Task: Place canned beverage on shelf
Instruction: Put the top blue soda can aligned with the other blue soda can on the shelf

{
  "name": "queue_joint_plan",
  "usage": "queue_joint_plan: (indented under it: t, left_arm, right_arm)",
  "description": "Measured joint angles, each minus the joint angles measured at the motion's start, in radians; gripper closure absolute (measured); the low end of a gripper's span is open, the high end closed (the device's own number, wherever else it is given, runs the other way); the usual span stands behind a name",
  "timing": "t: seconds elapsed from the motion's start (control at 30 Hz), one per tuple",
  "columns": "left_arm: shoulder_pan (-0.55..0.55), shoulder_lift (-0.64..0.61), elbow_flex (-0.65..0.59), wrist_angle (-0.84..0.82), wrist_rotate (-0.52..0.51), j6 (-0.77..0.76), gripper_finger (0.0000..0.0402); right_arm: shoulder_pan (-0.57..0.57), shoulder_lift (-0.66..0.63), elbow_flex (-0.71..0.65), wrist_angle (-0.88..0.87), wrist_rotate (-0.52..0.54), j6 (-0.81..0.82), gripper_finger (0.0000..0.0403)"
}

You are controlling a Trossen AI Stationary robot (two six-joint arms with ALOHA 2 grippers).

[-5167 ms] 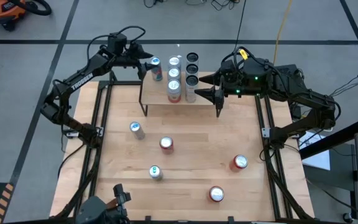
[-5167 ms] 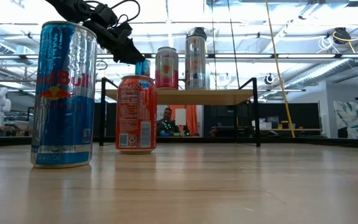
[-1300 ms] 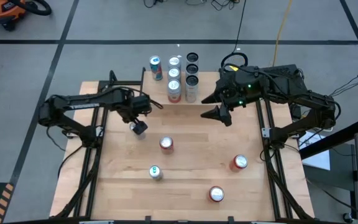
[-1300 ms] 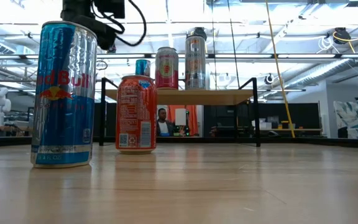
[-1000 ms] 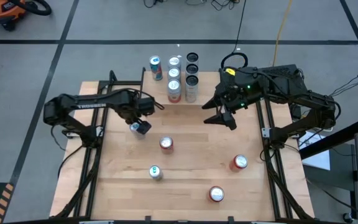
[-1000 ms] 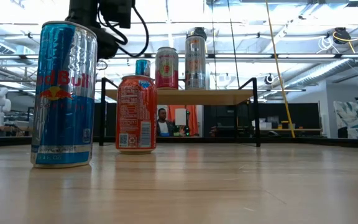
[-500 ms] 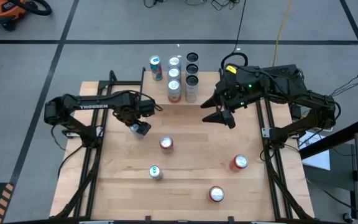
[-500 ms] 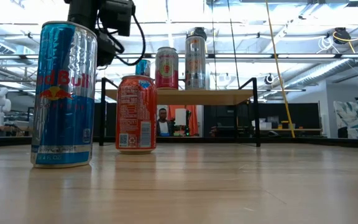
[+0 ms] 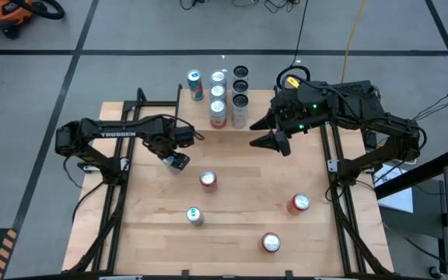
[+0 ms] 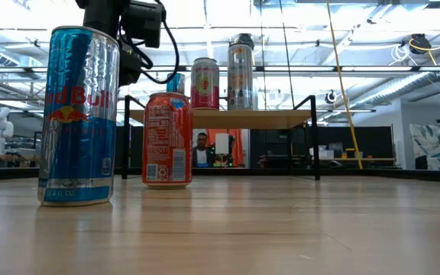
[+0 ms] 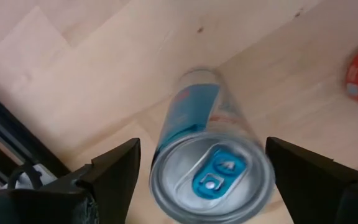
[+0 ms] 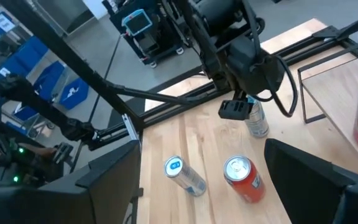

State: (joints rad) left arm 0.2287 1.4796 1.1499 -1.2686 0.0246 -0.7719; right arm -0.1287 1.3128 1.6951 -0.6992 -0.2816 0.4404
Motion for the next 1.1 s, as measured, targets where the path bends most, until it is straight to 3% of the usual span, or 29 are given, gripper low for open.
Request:
queue_joint_plan:
  t: [0.53,0.9,1.1]
  left_arm:
    - [-0.01,0.0,-0.029,0.003,0.02,0.067,0.0077]
    - [-0.01,0.0,-0.029,-0.002,0.058,0.073,0.0161]
    - [-0.011,-0.002,-0.005,-0.021,0.108,0.072,0.0175]
  right_arm:
    - [0.0,0.0,0.0,0.0,0.049,0.019,0.008]
    - [0.0,0.0,0.0,0.0,0.05,0.012,0.008]
    - [0.0,0.0,0.0,0.0,0.05,0.012,0.008]
